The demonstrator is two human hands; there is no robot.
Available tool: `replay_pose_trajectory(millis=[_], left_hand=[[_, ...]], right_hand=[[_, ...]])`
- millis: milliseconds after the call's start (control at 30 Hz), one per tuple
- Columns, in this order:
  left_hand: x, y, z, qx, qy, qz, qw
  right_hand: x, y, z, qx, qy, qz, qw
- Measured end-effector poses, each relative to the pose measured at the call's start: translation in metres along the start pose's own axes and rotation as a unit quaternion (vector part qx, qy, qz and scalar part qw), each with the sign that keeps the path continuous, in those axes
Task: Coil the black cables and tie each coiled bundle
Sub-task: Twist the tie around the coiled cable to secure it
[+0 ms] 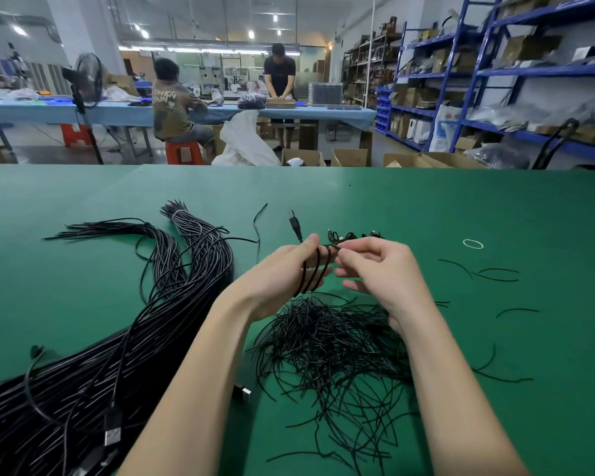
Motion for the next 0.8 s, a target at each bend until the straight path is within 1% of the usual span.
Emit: replay_pose_trajectory(millis=[67, 167, 233, 300, 367, 467, 567, 600, 733, 800], left_hand=[[0.000, 0.004, 0.002, -0.001, -0.002, 0.020, 1.000], [0.002, 0.003, 0.001, -0.031, -0.005, 0.001, 1.000], [0.003, 0.002, 0.000, -0.064, -0.007, -0.007, 0.998], [0.001, 0.000, 0.000, -0.089, -0.011, -0.009, 0.996], [-0.001, 0.002, -0.001, -0.093, -0.019, -0.001, 0.995], [-0.002, 0.007, -0.002, -0.081, -0.025, 0.017, 0.996], [-0.002, 0.001, -0.002, -0.090, -0.024, 0.007, 0.996], [-0.002, -0.002, -0.002, -0.092, -0.023, 0.002, 0.995], [-0.002, -0.006, -0.002, -0.099, -0.013, -0.009, 0.995], [-0.002, -0.003, -0.004, -0.122, -0.006, -0.002, 0.992]], right_hand=[[0.000, 0.001, 0.000, 0.006, -0.019, 0.009, 1.000], [0.001, -0.002, -0.001, 0.019, -0.032, -0.013, 0.999], [0.001, -0.006, -0.001, -0.020, -0.051, -0.023, 0.998], [0.002, -0.010, 0.004, -0.089, -0.086, -0.037, 0.992], [0.001, -0.016, 0.012, -0.111, -0.123, -0.069, 0.984], [0.002, -0.022, 0.013, -0.068, -0.128, -0.112, 0.983], [0.003, -0.027, 0.004, -0.035, -0.093, -0.133, 0.986], [0.005, -0.027, 0.003, -0.033, -0.085, -0.118, 0.989], [0.006, -0.012, 0.002, -0.039, -0.061, 0.012, 0.997], [0.005, -0.007, 0.000, -0.061, -0.043, 0.045, 0.996]])
Point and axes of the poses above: each hand's wrist, its own x-axis towards the middle knuckle, its own y-axis out of the palm, z = x × y, the point moved 9 cm from there along x, towards the middle knuckle, and after that the axes turned 2 degrees about -y, right-handed, at the moved point
